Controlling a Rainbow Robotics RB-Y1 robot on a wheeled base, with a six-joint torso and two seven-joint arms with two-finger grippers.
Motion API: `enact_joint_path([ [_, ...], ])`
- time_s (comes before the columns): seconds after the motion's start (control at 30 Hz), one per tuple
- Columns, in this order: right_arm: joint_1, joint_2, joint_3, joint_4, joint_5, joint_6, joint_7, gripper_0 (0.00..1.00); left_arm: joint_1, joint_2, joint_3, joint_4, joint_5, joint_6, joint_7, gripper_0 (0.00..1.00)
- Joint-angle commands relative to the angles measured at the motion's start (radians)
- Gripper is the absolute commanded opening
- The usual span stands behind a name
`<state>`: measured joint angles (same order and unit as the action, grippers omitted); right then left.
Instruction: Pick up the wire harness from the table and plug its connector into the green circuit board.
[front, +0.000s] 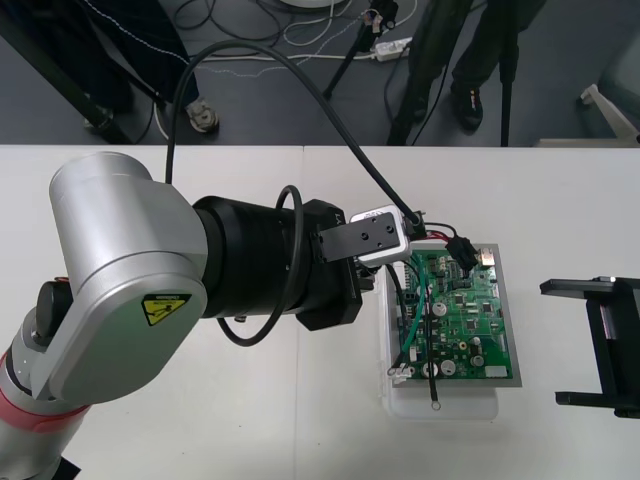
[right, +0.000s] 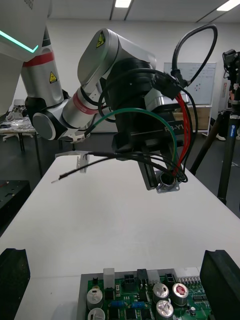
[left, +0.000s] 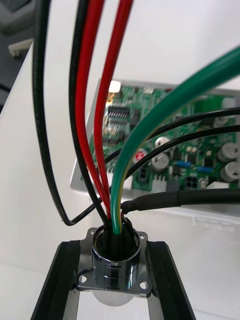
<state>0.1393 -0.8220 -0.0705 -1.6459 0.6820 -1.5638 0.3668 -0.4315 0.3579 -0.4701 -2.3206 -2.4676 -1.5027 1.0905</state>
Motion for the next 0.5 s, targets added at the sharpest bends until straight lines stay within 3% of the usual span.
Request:
enact_joint_path([
  [0.03,0.014,0.012,0.009,-0.014,-0.024,-0.007,0.043,1.0,-0.076,0.082,-0.131,-0.045,-0.192,0.078,0.097,0.1],
  [0.5,0.014,0.023,0.008,-0.023,-0.055,-0.007,-0.008,1.0,-0.164,0.062,-0.191,0.029,-0.226,0.084,0.137,0.1],
])
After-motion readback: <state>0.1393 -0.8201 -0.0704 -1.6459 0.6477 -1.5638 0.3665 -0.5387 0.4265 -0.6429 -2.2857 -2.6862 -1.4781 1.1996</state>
